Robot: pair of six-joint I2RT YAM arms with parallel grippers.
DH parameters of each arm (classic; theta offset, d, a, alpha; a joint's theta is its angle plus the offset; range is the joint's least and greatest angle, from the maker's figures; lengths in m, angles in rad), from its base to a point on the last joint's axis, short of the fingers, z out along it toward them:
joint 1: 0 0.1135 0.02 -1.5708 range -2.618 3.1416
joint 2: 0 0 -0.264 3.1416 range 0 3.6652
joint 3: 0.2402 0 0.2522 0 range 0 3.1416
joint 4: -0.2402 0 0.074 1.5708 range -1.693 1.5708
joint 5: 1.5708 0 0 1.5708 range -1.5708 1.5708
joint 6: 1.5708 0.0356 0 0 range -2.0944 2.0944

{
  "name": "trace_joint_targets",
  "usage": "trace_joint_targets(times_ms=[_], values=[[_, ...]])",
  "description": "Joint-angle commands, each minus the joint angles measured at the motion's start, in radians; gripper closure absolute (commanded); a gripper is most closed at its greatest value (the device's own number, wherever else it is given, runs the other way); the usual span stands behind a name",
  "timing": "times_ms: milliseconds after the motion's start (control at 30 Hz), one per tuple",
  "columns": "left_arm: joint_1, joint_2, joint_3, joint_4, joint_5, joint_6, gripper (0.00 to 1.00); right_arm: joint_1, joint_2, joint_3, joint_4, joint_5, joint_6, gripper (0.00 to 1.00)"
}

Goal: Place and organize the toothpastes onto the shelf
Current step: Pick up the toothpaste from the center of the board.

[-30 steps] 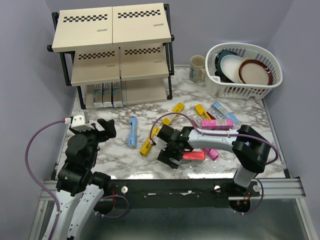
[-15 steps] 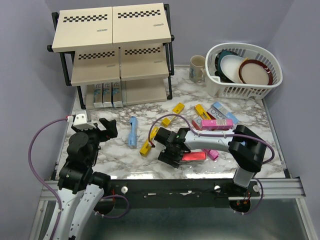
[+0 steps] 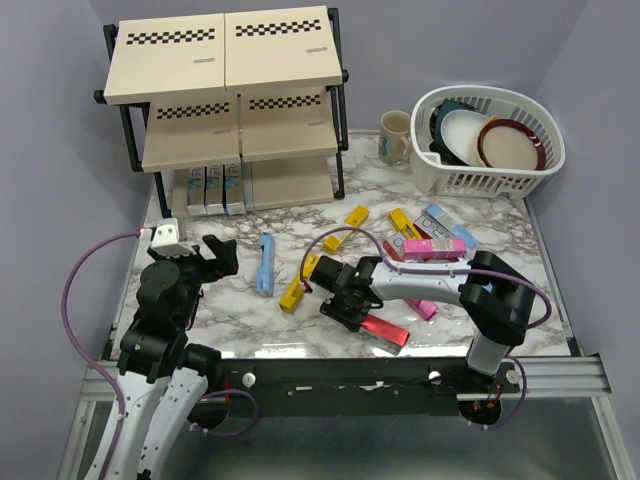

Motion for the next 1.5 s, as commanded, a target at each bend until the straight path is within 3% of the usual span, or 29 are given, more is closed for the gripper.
trace_joint_targets(times_ms=[0, 267, 400, 667, 967, 1067, 1200, 1467], values=[[0.008, 0.004, -0.011, 0.029, 0.041, 0.011, 0.01, 0.010, 0.036, 0.036, 0.032, 0.054, 0.120, 0.59], [0.006, 0.027, -0.025, 0.060, 0.136, 0.002, 0.01, -0.010, -0.040, 0.008, 0.118, 0.045, 0.268, 0.64], [0.006, 0.053, -0.033, 0.089, 0.247, -0.034, 0.01, -0.047, -0.128, -0.031, 0.209, 0.022, 0.337, 0.64], [-0.024, 0.044, -0.080, 0.118, 0.314, -0.109, 0.01, -0.153, -0.424, -0.211, 0.446, -0.018, 0.533, 0.66], [-0.110, 0.089, -0.093, 0.147, 0.275, -0.133, 0.01, -0.285, -0.717, -0.426, 0.690, -0.045, 0.780, 0.66], [-0.191, 0.132, -0.102, 0.187, 0.237, -0.158, 0.01, -0.315, -0.822, -0.492, 0.756, -0.038, 0.863, 0.66], [-0.369, 0.202, -0.105, 0.250, 0.067, -0.176, 0.01, -0.337, -0.928, -0.553, 0.791, -0.003, 0.937, 0.66], [-0.781, 0.360, -0.094, 0.405, -0.247, -0.130, 0.01, -0.351, -1.115, -0.645, 0.768, 0.105, 1.060, 0.66]])
